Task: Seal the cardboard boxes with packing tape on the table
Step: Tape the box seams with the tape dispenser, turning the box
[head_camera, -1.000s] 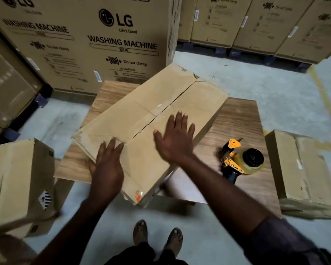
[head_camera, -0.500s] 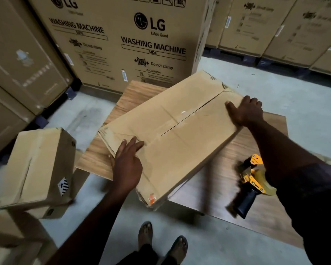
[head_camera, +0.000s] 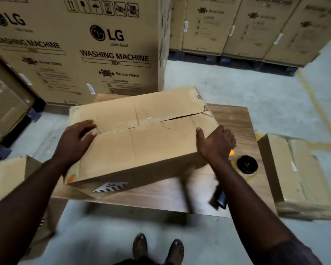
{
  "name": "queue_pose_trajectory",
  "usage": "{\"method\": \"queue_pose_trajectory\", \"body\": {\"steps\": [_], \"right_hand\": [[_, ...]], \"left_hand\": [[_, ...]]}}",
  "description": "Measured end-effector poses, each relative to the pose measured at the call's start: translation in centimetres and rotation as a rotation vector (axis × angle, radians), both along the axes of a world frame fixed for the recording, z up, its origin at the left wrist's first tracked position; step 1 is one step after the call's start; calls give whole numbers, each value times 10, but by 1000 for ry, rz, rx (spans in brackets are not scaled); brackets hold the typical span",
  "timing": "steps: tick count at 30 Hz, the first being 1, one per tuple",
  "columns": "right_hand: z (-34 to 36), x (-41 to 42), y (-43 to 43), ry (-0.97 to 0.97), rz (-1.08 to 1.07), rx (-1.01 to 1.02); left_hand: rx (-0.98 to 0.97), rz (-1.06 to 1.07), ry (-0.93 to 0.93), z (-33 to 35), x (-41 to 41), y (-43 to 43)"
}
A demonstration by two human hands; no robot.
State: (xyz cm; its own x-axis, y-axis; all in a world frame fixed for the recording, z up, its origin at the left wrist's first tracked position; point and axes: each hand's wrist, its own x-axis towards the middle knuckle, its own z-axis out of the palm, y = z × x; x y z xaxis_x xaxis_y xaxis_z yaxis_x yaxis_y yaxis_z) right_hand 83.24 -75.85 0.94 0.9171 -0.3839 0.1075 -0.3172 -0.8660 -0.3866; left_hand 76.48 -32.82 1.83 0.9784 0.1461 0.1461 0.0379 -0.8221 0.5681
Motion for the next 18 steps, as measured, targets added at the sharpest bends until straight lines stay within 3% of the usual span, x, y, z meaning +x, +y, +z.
{"method": "queue_pose_trajectory", "body": {"steps": [6, 14, 18], "right_hand": [[1, -62, -10, -38, -49, 67], [5, -98, -15, 43, -103, 105], [1, -103, -40, 2, -50, 437]], "left_hand": [[63, -204, 154, 17, 53, 3], [114, -235, 206, 10, 107, -4], [101, -222, 193, 11, 107, -7]]}}
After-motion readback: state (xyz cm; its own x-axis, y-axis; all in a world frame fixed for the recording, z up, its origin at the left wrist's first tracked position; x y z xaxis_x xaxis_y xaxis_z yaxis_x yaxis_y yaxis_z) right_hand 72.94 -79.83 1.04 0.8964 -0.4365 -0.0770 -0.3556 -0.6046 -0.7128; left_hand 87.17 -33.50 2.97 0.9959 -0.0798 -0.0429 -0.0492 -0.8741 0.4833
